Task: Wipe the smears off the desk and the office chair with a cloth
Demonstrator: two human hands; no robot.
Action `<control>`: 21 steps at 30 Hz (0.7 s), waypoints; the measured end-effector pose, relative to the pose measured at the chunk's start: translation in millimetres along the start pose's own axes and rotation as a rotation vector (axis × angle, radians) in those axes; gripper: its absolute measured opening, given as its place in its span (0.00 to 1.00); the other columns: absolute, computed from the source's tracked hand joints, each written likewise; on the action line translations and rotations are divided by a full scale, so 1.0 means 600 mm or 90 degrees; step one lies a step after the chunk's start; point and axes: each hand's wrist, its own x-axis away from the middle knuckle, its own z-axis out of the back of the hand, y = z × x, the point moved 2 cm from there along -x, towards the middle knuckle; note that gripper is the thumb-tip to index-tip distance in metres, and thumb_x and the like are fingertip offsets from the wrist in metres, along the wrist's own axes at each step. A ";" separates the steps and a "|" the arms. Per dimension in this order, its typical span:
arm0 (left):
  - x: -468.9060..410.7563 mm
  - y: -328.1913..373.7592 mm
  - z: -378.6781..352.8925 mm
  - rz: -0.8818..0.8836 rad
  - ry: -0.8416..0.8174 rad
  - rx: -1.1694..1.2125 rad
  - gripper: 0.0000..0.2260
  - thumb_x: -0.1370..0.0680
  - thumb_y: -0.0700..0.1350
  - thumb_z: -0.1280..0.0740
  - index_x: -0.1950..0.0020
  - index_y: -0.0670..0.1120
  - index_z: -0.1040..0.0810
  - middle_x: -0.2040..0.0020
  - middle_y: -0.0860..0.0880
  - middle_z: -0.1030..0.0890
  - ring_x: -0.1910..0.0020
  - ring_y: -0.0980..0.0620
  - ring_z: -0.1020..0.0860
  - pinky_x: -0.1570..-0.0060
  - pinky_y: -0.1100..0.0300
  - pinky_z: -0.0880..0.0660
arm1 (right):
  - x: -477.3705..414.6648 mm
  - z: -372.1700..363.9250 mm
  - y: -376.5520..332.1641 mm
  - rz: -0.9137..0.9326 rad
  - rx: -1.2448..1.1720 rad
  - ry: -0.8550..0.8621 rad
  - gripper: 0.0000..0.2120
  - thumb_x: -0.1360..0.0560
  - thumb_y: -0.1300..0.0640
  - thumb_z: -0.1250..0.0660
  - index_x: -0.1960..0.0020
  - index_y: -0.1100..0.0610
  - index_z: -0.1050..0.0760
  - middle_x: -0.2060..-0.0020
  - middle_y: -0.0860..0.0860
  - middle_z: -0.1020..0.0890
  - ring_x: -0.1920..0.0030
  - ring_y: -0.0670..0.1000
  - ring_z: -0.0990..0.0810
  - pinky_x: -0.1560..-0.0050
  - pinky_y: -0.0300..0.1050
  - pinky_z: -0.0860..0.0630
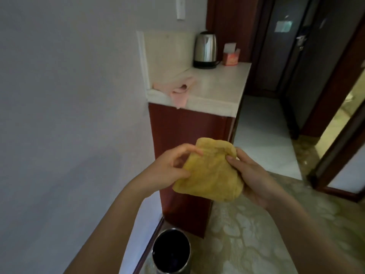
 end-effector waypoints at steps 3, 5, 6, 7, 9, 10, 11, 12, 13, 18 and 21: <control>-0.117 0.021 0.029 -0.069 0.012 -0.088 0.30 0.32 0.24 0.39 0.46 0.57 0.21 0.44 0.54 0.23 0.47 0.59 0.22 0.55 0.67 0.27 | -0.097 0.034 -0.061 0.050 0.020 0.036 0.08 0.20 0.54 0.41 0.48 0.47 0.23 0.54 0.50 0.16 0.54 0.49 0.16 0.61 0.44 0.19; -0.174 0.043 0.045 -0.110 0.039 -0.156 0.31 0.33 0.25 0.39 0.43 0.58 0.23 0.42 0.52 0.25 0.46 0.56 0.23 0.53 0.65 0.26 | -0.148 0.046 -0.099 0.101 0.033 0.059 0.06 0.20 0.56 0.40 0.49 0.49 0.25 0.57 0.50 0.16 0.58 0.49 0.16 0.64 0.43 0.20; -0.227 0.051 0.052 -0.113 0.046 -0.177 0.32 0.32 0.26 0.38 0.40 0.58 0.24 0.42 0.52 0.26 0.47 0.59 0.23 0.54 0.66 0.27 | -0.191 0.065 -0.124 0.128 0.031 0.074 0.05 0.20 0.57 0.40 0.50 0.49 0.26 0.60 0.49 0.16 0.61 0.48 0.16 0.66 0.42 0.21; -0.264 0.060 0.059 -0.112 0.049 -0.206 0.31 0.32 0.27 0.38 0.38 0.58 0.25 0.42 0.53 0.26 0.51 0.65 0.25 0.57 0.70 0.29 | -0.224 0.078 -0.145 0.151 0.023 0.084 0.06 0.20 0.59 0.40 0.49 0.50 0.27 0.64 0.48 0.16 0.63 0.47 0.16 0.67 0.41 0.21; -0.346 0.079 0.074 -0.109 0.069 -0.298 0.29 0.30 0.29 0.37 0.35 0.56 0.26 0.38 0.51 0.28 0.52 0.69 0.27 0.59 0.75 0.32 | -0.295 0.107 -0.187 0.181 0.028 0.098 0.08 0.21 0.61 0.38 0.48 0.49 0.29 0.66 0.47 0.16 0.65 0.46 0.17 0.66 0.43 0.20; -0.384 0.086 0.082 -0.108 0.082 -0.342 0.29 0.29 0.30 0.37 0.34 0.55 0.27 0.35 0.49 0.30 0.47 0.67 0.28 0.55 0.75 0.32 | -0.325 0.118 -0.206 0.192 0.040 0.093 0.09 0.21 0.60 0.37 0.47 0.47 0.30 0.64 0.48 0.16 0.63 0.47 0.17 0.64 0.45 0.19; -0.418 0.094 0.086 -0.103 0.096 -0.388 0.28 0.28 0.31 0.38 0.33 0.55 0.27 0.32 0.48 0.32 0.39 0.61 0.30 0.49 0.73 0.32 | -0.355 0.130 -0.221 0.198 0.061 0.076 0.11 0.22 0.59 0.35 0.45 0.44 0.31 0.59 0.50 0.17 0.61 0.49 0.16 0.62 0.46 0.19; -0.449 0.098 0.089 -0.092 0.108 -0.426 0.28 0.28 0.31 0.39 0.32 0.54 0.28 0.31 0.47 0.33 0.34 0.55 0.32 0.44 0.70 0.33 | -0.386 0.143 -0.231 0.196 0.080 0.053 0.15 0.24 0.57 0.33 0.43 0.43 0.32 0.54 0.52 0.18 0.57 0.50 0.16 0.61 0.46 0.19; -0.476 0.101 0.091 -0.075 0.117 -0.454 0.28 0.27 0.30 0.40 0.31 0.53 0.28 0.31 0.47 0.33 0.33 0.52 0.33 0.42 0.69 0.35 | -0.411 0.151 -0.240 0.194 0.087 0.030 0.19 0.25 0.57 0.31 0.40 0.42 0.34 0.52 0.54 0.20 0.55 0.52 0.16 0.61 0.46 0.19; -0.585 0.101 0.093 0.018 0.206 -0.503 0.27 0.26 0.30 0.40 0.30 0.48 0.30 0.34 0.43 0.32 0.35 0.48 0.32 0.45 0.72 0.39 | -0.534 0.189 -0.269 0.291 0.255 0.052 0.33 0.30 0.58 0.26 0.33 0.43 0.39 0.56 0.46 0.26 0.57 0.46 0.22 0.62 0.37 0.25; -0.620 0.088 0.080 0.088 0.193 -0.541 0.25 0.26 0.32 0.37 0.30 0.48 0.29 0.32 0.42 0.31 0.33 0.44 0.32 0.35 0.61 0.37 | -0.576 0.213 -0.262 0.333 0.535 0.029 0.35 0.31 0.51 0.26 0.31 0.43 0.40 0.52 0.46 0.25 0.49 0.51 0.25 0.55 0.41 0.30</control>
